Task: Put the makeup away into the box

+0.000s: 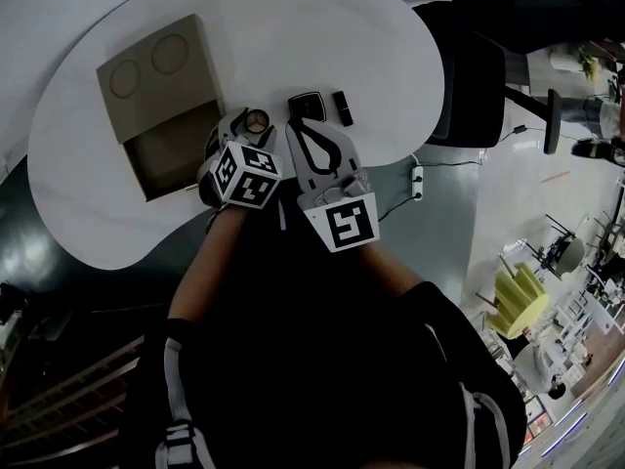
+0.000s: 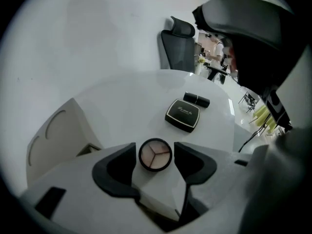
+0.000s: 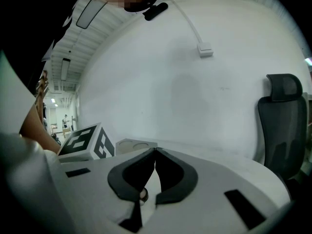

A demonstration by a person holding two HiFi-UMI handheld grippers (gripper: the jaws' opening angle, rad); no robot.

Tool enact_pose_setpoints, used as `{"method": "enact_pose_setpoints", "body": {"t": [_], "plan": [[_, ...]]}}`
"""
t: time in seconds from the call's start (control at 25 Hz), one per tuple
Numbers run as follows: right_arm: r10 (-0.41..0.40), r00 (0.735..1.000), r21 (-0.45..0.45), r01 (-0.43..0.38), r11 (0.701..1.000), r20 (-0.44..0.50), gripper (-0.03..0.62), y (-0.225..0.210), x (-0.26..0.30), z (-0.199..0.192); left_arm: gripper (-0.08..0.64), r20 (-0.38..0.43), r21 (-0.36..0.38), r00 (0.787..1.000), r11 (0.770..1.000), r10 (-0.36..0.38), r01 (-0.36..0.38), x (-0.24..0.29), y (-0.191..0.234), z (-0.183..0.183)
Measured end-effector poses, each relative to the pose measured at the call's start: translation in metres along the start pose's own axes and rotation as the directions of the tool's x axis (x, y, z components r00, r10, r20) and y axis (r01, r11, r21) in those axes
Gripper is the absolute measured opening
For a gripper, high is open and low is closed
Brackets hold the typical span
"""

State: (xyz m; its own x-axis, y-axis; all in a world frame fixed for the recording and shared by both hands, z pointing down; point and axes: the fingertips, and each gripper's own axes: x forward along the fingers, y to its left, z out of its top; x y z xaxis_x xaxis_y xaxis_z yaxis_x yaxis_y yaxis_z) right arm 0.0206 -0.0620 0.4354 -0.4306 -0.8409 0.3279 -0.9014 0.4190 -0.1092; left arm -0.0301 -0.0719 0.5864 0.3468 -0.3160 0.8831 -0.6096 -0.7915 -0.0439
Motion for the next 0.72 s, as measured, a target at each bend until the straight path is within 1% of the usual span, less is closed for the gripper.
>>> {"method": "enact_pose_setpoints", "body": {"t": [0.08,0.16,0.2,0.4,0.52,0.72], "plan": [[-0.002,1.000,0.004,0.002,1.000,-0.001,0.023,0.000,0.000,0.000,0.245,-0.016,0.014,1.000,1.000,0.003,-0.003,0.000,0.000,-0.001],[-0.003,1.000,0.005,0.003,1.000,0.000,0.023,0.000,0.000,0.001,0.216,-0.027,0.025,1.000,1.000,0.010,-0.010,0.000,0.001,-0.002],[-0.003,1.000,0.004,0.003,1.000,0.002,0.023,0.000,0.000,0.002,0.215,-0.031,0.026,0.999,1.000,0.009,-0.008,0.000,0.002,-0.002],[-0.010,1.000,0.002,0.010,1.000,0.008,0.023,0.000,0.000,0.003,0.213,-0.040,0.034,0.999,0.999,-0.023,0.024,0.000,0.000,-0.003],[-0.012,1.000,-0.002,0.012,1.000,0.011,0.023,0.002,-0.002,0.004,0.213,-0.025,0.037,0.999,0.999,-0.026,0.027,-0.002,-0.001,-0.002],[-0.022,1.000,-0.005,0.022,1.000,0.012,0.023,0.003,-0.004,0.005,0.213,0.023,0.055,1.000,0.998,0.003,-0.004,-0.011,0.002,0.004]]}}
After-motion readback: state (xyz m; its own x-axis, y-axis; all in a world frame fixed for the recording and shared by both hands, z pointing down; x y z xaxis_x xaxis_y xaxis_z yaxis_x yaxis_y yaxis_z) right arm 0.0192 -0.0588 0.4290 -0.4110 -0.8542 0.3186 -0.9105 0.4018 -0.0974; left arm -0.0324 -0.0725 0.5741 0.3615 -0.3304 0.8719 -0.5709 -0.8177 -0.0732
